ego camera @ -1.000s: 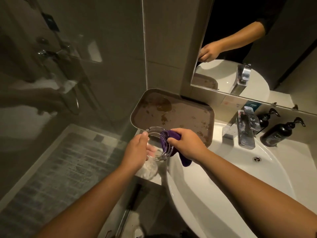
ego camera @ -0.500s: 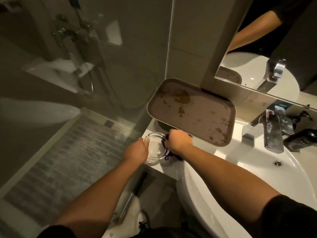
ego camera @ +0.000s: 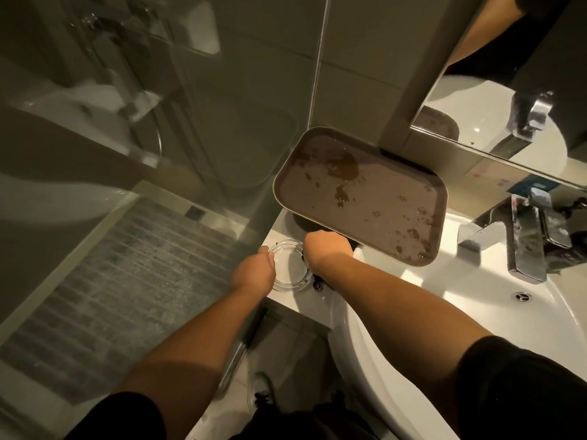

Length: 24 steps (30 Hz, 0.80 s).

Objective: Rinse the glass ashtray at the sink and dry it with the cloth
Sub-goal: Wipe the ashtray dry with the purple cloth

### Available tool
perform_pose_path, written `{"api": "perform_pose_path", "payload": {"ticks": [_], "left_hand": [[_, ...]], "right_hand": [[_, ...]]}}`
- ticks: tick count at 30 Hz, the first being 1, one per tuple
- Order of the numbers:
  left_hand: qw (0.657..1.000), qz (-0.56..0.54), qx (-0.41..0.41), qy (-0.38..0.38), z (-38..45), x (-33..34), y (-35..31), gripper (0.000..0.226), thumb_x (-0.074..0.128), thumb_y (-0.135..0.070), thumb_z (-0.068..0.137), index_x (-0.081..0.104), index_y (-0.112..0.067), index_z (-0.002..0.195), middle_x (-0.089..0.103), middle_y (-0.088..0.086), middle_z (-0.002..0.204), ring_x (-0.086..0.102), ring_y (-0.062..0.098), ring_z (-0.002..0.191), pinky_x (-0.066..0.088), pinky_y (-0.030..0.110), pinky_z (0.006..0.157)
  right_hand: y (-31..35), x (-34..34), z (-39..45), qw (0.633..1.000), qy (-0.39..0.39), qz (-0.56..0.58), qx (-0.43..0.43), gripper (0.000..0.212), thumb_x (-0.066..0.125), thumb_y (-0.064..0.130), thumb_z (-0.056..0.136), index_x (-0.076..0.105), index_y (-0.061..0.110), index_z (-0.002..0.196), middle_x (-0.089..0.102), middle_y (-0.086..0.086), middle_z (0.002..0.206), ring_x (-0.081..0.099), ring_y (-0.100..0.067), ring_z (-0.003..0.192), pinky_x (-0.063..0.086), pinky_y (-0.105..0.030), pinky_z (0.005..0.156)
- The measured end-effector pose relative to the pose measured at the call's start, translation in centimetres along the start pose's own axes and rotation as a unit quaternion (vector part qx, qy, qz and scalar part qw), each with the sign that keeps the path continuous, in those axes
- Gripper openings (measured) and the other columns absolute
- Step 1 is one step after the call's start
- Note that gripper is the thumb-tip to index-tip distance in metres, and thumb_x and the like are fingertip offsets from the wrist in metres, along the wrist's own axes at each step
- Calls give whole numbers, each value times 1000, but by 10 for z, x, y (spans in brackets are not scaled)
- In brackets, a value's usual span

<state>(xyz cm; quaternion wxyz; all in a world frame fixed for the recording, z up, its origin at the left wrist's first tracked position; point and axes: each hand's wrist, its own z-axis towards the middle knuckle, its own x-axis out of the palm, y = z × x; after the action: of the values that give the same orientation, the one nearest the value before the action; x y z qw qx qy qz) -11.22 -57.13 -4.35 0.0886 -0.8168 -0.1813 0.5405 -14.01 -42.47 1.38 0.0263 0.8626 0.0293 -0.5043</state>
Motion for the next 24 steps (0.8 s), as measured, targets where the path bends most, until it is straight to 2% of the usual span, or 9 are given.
{"api": "perform_pose_path", "payload": {"ticks": [5,13,19,24], "left_hand": [[1000,-12,-3,1,3,2,3,48,22,-38,105,36,-17,145,63,16,126,58,37,114,46,41,87],[1000,7,-1,-7,2,6,5,48,23,-37,105,31,-19,149,63,16,126,59,37,114,48,42,86],[1000,3,-1,-12,1,7,12,48,23,-38,105,31,-20,149,65,14,124,60,36,112,48,42,86],[1000,0,0,-19,-1,6,14,48,24,-39,105,32,-21,149,66,14,123,61,36,110,49,42,84]], "right_hand": [[-1,3,3,1000,-7,3,-3,22,64,13,92,63,11,113,70,-10,100,61,-24,78,51,-34,73],[0,10,1,999,-22,-20,-12,32,66,12,91,59,9,121,70,-12,105,68,-28,86,57,-38,78],[-4,5,3,999,-21,-26,-8,26,64,30,93,65,12,111,70,-7,93,66,-22,78,51,-32,72],[-3,1,1,1000,-8,-4,7,32,61,42,93,65,12,105,65,-5,85,63,-20,74,46,-29,68]]}}
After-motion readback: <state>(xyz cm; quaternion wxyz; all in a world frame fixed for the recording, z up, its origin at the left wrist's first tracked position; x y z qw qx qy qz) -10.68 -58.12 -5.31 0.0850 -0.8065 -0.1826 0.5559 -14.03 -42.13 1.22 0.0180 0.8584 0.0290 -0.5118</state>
